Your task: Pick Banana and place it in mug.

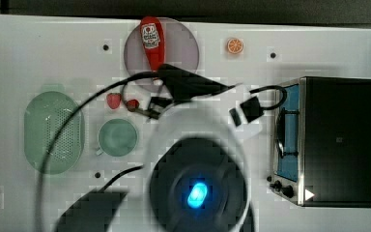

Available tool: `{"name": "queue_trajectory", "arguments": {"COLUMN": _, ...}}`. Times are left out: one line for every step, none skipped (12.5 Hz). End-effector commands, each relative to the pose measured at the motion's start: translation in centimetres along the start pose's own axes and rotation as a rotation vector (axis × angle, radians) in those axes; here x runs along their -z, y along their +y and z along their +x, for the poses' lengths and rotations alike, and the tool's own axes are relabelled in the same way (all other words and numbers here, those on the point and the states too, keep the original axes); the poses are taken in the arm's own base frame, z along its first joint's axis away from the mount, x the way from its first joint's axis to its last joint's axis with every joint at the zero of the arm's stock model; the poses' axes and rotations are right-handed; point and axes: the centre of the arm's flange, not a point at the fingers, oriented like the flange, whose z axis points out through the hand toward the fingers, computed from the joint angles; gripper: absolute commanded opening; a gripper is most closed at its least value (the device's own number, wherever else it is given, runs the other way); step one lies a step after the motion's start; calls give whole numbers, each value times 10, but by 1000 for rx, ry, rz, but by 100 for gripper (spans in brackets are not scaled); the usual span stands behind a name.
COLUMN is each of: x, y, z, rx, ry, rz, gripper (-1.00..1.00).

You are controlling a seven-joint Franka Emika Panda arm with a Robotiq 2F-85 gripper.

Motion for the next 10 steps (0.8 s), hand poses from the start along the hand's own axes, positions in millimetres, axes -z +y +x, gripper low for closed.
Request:
{"name": "queue_trajectory", "arguments": {"x": -119, "y": -88, "z": -79, "rx": -92, "ry": -286, "rz": -121, "gripper": -37}}
{"name": "queue_trajectory", "arguments": {"x": -125, "y": -103, "z": -89, "rx": -137, "ry": -285, "rz": -138, "gripper": -37}}
{"name": "queue_trajectory", "arguments": {"x": -144, "y": -131, "z": -110, "rx": -214, "ry": -289, "rz": -168, "gripper": -37}}
{"name": "queue_trajectory", "arguments": {"x": -155, "y": -143, "z": -117, "rx": -241, "ry": -286, "rz": -171, "gripper": -37}}
{"name": "queue_trajectory", "arguments": {"x": -175, "y": -152, "z": -125, "rx": -268, "ry": -290, "rz": -178, "gripper": -37}}
{"name": "queue_trajectory", "arguments": {"x": -193, "y": -156, "z": -131, "rx": -298, "ry": -288, "rz": -180, "gripper": -37}}
{"name": "queue_trajectory", "arguments": {"x": -209, "y": -157, "z": -136, "rx": -310, "ry": -284, "rz": -173, "gripper": -37}}
{"name": "queue_trajectory", "arguments": {"x": -225, "y": -153, "z": -140, "rx": -312, "ry": -281, "rz": -172, "gripper": -37}}
{"name": "queue_trajectory", "arguments": {"x": -238, "y": -149, "z": -141, "rx": -314, "ry": -264, "rz": -156, "gripper": -37}}
{"name": "queue_trajectory", "arguments": {"x": -264, "y": -140, "z": -146, "rx": -322, "ry": -255, "rz": -140, "gripper": -37}}
